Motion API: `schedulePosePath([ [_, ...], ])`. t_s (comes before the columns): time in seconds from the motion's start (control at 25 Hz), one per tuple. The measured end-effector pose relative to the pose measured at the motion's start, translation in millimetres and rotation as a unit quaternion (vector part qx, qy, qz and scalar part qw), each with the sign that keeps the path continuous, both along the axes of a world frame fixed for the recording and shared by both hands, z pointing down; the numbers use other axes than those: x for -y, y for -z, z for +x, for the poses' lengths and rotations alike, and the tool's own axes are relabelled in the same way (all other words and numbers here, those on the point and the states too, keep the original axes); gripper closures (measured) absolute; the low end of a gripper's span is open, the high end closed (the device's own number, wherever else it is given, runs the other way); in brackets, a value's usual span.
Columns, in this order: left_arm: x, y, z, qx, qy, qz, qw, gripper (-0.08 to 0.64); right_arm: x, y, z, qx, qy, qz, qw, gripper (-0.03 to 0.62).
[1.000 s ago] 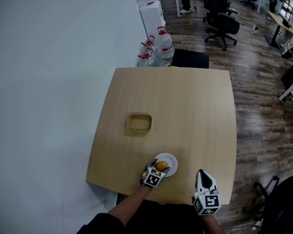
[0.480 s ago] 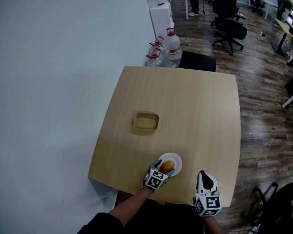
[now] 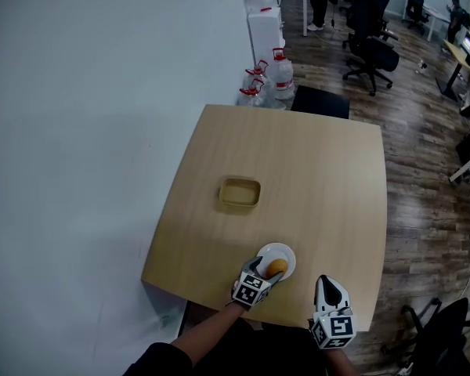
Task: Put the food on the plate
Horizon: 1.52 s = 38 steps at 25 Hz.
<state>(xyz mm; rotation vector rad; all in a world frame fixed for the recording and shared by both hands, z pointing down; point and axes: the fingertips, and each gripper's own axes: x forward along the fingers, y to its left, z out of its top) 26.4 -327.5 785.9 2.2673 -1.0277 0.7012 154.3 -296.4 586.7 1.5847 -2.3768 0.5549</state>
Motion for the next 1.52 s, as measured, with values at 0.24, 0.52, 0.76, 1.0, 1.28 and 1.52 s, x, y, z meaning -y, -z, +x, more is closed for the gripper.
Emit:
schedulePosePath([
  [0.24, -6.6, 34.3, -11.4, -0.039, 0.016, 0.026, 0.9988, 0.215, -8.0, -5.4, -15.4, -0.014, 0.001, -0.001, 1.0, 0.532],
  [0.52, -61.5, 109.7, -43.3, -0.074, 0.062, 0.059, 0.9935, 0.216, -54.4, 23.7, -49.1, -0.005, 0.016, 0.018, 1.0, 0.532],
  [0.76, -100.4, 158.2, -77.3, -0.119, 0.117, 0.044, 0.9851, 0.216, -94.1, 34.6, -71.4, -0.006, 0.015, 0.03, 0.999, 0.532],
  [1.0, -151.0, 224.6, -89.5, -0.139, 0.108, 0.123, 0.9767, 0.216, -143.3, 53.8, -87.6, -0.001, 0.005, 0.039, 0.999, 0.532],
  [1.28, -219.8, 285.6, -104.9, -0.199, 0.135, 0.156, 0.958, 0.261, -204.4, 84.0, -115.2, -0.001, 0.017, 0.056, 0.998, 0.532],
  [1.52, -257.1, 286.9, -115.7, -0.195, 0.141, 0.169, 0.9558, 0.496, -236.1, 97.2, -111.5, -0.016, 0.008, 0.07, 0.997, 0.532],
])
